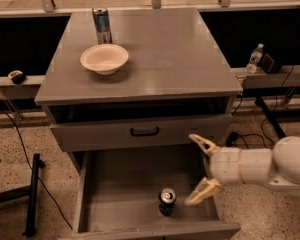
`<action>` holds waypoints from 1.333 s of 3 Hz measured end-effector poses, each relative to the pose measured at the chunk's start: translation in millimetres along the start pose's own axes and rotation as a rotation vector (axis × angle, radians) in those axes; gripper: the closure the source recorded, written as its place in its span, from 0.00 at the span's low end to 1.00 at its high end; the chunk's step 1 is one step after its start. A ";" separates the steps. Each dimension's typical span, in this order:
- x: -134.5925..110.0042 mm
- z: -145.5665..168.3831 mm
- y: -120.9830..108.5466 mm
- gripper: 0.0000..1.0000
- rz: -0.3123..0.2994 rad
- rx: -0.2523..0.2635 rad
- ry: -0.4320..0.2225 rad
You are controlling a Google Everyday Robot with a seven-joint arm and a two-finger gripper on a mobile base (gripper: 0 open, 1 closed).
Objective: Pick pepsi can from middle drawer and place on counter
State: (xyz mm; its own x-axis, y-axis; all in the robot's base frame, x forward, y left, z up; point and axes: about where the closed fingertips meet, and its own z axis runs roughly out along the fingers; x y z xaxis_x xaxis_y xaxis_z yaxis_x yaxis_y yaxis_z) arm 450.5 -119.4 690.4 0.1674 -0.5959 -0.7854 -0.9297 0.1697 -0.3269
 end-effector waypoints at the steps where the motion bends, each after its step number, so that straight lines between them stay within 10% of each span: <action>1: 19.7 55.8 15.4 0.00 -0.041 -0.061 -0.036; 3: 33.0 70.5 19.8 0.00 -0.010 -0.089 -0.048; 4: 80.7 101.4 25.7 0.00 0.057 -0.121 -0.031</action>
Offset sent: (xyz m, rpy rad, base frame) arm 0.0065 0.0317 -0.0449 0.0088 -0.0022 0.0744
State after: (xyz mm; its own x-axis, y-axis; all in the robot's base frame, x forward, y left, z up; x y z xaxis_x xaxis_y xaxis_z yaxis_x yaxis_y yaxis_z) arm 473.3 -83.6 565.3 0.1212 -0.5634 -0.8173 -0.9704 0.1059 -0.2168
